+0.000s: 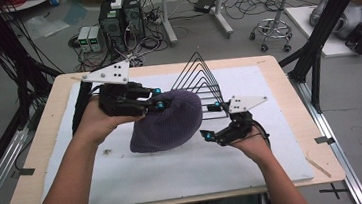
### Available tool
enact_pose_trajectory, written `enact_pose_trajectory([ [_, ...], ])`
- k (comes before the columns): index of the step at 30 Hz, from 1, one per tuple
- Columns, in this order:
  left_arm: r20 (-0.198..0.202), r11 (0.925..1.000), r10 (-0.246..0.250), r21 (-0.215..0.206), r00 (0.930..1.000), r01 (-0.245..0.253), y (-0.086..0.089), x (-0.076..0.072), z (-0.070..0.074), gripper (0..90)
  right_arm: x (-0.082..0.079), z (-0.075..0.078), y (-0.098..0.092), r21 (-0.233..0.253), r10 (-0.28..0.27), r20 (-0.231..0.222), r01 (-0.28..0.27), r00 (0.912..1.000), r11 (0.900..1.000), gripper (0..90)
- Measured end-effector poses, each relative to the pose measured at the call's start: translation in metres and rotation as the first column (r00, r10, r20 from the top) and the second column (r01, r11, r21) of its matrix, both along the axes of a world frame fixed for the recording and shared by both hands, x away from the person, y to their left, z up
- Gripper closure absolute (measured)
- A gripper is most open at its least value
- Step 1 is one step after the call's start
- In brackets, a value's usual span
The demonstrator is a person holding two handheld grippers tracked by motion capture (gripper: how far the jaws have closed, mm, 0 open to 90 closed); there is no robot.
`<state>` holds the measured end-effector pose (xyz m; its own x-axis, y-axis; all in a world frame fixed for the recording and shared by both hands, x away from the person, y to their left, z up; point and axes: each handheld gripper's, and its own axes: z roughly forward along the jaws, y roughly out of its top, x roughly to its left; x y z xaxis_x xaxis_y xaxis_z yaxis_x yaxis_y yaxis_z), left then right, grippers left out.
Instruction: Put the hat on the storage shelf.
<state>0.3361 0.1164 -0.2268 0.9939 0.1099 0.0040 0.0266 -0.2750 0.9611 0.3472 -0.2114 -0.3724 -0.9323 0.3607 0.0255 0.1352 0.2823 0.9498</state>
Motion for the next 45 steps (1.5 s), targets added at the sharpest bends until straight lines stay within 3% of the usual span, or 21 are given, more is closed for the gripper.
enact_pose_trajectory([
  [2,-0.001,1.0000,0.000,-0.002,1.0000,0.000,0.000,0.001,0.000,78.7,0.002,0.000,0.009,-0.007,0.059,0.024,-0.058,0.9980,0.998,30.2],
  [4,0.001,0.9999,0.015,-0.003,0.9999,-0.015,0.002,0.003,0.000,78.6,-0.001,0.002,0.013,-0.011,0.107,0.032,-0.106,0.9938,0.994,55.9],
  [7,0.005,0.9991,0.041,-0.008,0.9991,-0.041,0.007,0.006,0.001,78.6,-0.006,0.006,0.013,-0.029,0.116,0.077,-0.114,0.9903,0.993,70.9],
  [9,0.007,0.9979,0.061,-0.020,0.9981,-0.061,0.012,0.010,0.003,78.5,-0.008,0.010,0.009,-0.029,0.115,0.087,-0.113,0.9895,0.993,76.1],
  [16,0.018,0.9951,0.082,-0.056,0.9965,-0.081,0.019,0.015,0.013,78.6,-0.013,0.025,-0.005,0.006,0.112,0.099,-0.113,0.9888,0.994,78.8],
  [25,0.034,0.9964,0.063,-0.058,0.9974,-0.061,0.013,0.010,0.019,78.6,-0.014,0.026,-0.008,0.011,0.105,0.124,-0.107,0.9867,0.994,79.5],
  [33,0.053,0.9968,0.066,-0.048,0.9964,-0.064,0.008,0.009,0.026,78.5,-0.015,0.027,-0.009,0.012,0.102,0.118,-0.104,0.9878,0.995,81.4],
  [45,0.056,0.9916,0.101,-0.086,0.9933,-0.096,0.007,0.022,0.040,78.6,-0.010,0.058,-0.022,0.005,0.052,0.153,-0.054,0.9869,0.999,81.8],
])
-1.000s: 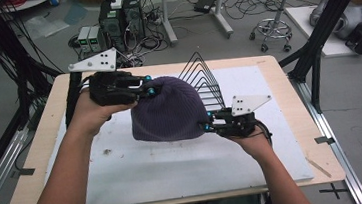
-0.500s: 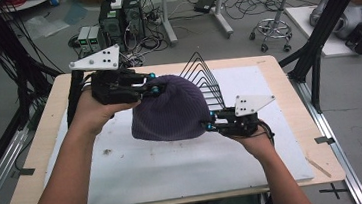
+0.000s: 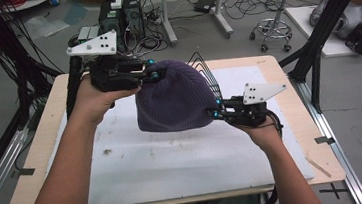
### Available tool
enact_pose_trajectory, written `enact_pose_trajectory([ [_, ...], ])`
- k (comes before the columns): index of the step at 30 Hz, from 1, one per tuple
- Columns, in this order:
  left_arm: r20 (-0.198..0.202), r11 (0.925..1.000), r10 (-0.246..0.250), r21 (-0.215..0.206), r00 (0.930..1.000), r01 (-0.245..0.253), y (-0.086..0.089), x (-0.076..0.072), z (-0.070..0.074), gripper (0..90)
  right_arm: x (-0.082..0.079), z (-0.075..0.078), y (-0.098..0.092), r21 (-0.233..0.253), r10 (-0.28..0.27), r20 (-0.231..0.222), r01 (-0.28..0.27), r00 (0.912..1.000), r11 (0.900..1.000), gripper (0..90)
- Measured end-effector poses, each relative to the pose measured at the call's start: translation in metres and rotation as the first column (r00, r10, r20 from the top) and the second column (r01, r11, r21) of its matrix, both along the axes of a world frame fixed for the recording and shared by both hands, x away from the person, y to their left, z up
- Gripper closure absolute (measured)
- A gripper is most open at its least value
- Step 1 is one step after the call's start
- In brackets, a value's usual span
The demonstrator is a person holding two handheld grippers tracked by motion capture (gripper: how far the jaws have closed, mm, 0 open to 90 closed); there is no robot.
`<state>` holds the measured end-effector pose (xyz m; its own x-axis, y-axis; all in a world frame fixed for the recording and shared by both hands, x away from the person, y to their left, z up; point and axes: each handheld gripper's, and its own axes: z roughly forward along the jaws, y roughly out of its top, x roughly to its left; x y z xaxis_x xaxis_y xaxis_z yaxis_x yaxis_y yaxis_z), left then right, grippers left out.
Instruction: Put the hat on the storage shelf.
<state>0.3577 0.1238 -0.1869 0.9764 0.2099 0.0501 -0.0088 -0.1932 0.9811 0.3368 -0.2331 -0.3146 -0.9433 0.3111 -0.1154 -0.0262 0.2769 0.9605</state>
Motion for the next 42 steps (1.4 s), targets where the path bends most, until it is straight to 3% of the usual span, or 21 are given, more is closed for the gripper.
enact_pose_trajectory([
  [8,0.011,1.0000,0.007,0.004,0.9999,-0.007,-0.007,0.007,0.012,78.5,0.003,0.010,-0.006,0.004,-0.032,0.008,0.032,0.9994,0.999,82.0],
  [15,0.022,0.9997,0.024,-0.008,0.9995,-0.024,-0.010,0.021,0.032,78.6,0.009,0.030,-0.009,0.000,-0.059,0.027,0.059,0.9979,0.998,82.0],
  [19,0.036,0.9991,0.038,-0.022,0.9986,-0.037,-0.016,0.033,0.048,78.6,0.023,0.050,-0.012,-0.003,-0.087,0.036,0.087,0.9955,0.996,82.0],
  [28,0.039,0.9977,0.060,-0.033,0.9974,-0.059,-0.022,0.054,0.065,78.6,0.041,0.077,-0.019,-0.022,-0.122,0.039,0.123,0.9918,0.992,81.9],
  [42,0.005,0.9932,0.108,-0.043,0.9941,-0.108,-0.034,0.092,0.057,78.5,0.081,0.084,-0.029,-0.055,-0.191,-0.016,0.190,0.9814,0.980,81.9],
])
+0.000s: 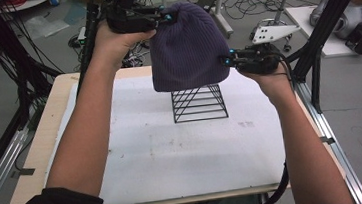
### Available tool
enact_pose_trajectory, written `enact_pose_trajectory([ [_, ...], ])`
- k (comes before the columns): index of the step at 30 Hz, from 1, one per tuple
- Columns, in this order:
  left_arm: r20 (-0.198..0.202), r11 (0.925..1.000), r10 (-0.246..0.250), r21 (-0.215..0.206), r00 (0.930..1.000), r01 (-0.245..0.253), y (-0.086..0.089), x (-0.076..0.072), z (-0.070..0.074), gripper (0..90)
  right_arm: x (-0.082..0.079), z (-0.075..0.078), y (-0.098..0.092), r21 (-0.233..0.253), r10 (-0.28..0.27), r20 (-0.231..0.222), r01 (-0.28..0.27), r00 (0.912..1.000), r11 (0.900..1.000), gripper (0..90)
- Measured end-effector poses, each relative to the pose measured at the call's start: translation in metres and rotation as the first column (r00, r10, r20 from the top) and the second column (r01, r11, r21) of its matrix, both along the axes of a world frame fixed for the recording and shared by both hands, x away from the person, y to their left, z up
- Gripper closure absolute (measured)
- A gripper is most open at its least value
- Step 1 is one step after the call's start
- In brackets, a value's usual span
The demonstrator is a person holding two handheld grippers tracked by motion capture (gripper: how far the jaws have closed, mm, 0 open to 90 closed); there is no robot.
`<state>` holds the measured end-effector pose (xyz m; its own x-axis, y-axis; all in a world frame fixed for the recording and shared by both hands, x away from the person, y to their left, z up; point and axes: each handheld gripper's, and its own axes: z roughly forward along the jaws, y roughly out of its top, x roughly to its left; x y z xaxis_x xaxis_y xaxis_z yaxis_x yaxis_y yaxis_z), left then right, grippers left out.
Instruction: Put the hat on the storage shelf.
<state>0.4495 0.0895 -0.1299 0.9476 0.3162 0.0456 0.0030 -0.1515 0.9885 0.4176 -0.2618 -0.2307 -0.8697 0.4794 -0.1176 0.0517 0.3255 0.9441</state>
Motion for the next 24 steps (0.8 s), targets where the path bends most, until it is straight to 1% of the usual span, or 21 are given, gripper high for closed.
enact_pose_trajectory([
  [2,-0.005,1.0000,0.003,-0.002,1.0000,-0.003,0.000,0.005,-0.001,78.5,0.005,0.000,0.000,-0.003,-0.012,-0.008,0.012,0.9999,1.000,81.9],
  [4,-0.013,0.9999,0.007,-0.013,0.9999,-0.007,-0.001,0.009,-0.002,78.5,0.009,0.000,-0.001,-0.002,-0.019,-0.016,0.019,0.9997,1.000,81.8],
  [5,-0.011,0.9999,0.008,-0.007,0.9999,-0.009,0.000,0.011,-0.003,78.5,0.011,0.000,-0.001,-0.003,-0.026,-0.016,0.026,0.9995,1.000,81.8],
  [8,-0.013,0.9999,0.012,-0.008,0.9998,-0.013,-0.001,0.015,-0.004,78.5,0.018,0.000,-0.002,-0.007,-0.042,-0.022,0.042,0.9989,0.999,81.8],
  [11,-0.013,0.9998,0.011,-0.013,0.9999,-0.011,-0.001,0.014,-0.003,78.5,0.020,0.001,-0.003,-0.003,-0.047,-0.025,0.046,0.9986,0.999,81.8],
  [12,-0.010,0.9999,0.011,-0.011,0.9999,-0.011,0.000,0.014,-0.002,78.5,0.020,0.002,-0.002,-0.001,-0.039,-0.025,0.039,0.9989,0.999,81.8],
  [14,-0.004,0.9998,0.006,-0.021,1.0000,-0.006,0.002,0.011,0.002,78.5,0.019,0.005,-0.002,0.003,-0.031,-0.010,0.031,0.9995,1.000,81.7],
  [15,-0.004,0.9998,0.006,-0.021,1.0000,-0.006,0.002,0.011,0.002,78.5,0.018,0.006,-0.001,0.008,-0.028,-0.011,0.028,0.9995,1.000,81.8],
  [18,0.001,0.9998,0.004,-0.018,1.0000,-0.004,0.002,0.010,0.004,78.5,0.018,0.009,-0.002,-0.002,-0.029,-0.001,0.029,0.9996,1.000,81.8],
  [19,-0.002,0.9997,0.004,-0.023,1.0000,-0.004,0.001,0.009,0.005,78.5,0.018,0.010,-0.001,-0.003,-0.029,-0.005,0.029,0.9996,1.000,81.8],
  [24,-0.002,0.9998,0.012,-0.014,0.9999,-0.012,0.001,0.009,0.003,78.5,0.019,0.010,0.000,-0.018,-0.034,-0.007,0.034,0.9994,0.999,81.7],
])
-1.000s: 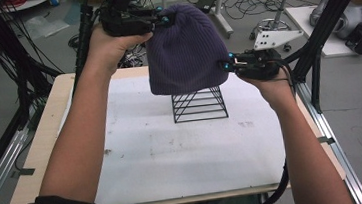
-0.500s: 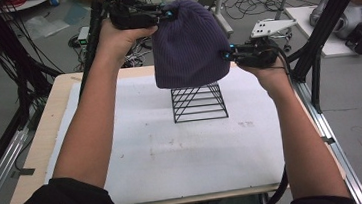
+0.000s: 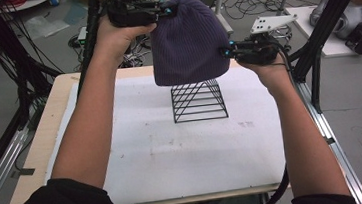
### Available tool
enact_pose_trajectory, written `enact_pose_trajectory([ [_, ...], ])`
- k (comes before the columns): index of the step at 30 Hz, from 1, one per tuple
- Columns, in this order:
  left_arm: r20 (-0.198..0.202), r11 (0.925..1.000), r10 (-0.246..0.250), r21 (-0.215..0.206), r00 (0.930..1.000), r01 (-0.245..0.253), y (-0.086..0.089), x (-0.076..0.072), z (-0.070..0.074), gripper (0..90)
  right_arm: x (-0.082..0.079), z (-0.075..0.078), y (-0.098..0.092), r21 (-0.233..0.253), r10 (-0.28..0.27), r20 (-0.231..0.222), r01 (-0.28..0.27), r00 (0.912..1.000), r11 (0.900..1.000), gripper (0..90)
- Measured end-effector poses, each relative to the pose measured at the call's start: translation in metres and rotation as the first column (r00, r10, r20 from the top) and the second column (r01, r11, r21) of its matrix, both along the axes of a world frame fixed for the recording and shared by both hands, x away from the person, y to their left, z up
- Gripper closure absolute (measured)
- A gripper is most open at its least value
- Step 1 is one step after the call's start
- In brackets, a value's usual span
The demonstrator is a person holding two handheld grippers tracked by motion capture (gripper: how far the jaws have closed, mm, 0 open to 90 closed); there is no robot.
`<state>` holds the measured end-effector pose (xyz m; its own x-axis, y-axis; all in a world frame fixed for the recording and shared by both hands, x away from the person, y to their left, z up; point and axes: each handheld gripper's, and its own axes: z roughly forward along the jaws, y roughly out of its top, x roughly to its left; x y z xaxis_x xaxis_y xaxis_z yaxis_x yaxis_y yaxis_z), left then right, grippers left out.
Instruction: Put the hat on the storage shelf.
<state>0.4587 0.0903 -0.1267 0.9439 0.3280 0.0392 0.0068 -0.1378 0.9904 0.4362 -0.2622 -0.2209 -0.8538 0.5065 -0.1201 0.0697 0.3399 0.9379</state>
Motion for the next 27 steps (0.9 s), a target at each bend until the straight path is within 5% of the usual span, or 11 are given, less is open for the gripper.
enact_pose_trajectory([
  [17,-0.013,0.9997,0.022,0.005,0.9997,-0.022,0.001,0.005,-0.011,78.4,0.010,-0.009,0.004,-0.024,-0.023,-0.004,0.023,0.9997,0.999,81.7],
  [27,-0.033,0.9997,0.002,0.024,0.9994,-0.002,-0.005,0.004,-0.021,78.3,0.001,-0.020,-0.009,-0.001,-0.028,-0.030,0.028,0.9992,1.000,81.7],
])
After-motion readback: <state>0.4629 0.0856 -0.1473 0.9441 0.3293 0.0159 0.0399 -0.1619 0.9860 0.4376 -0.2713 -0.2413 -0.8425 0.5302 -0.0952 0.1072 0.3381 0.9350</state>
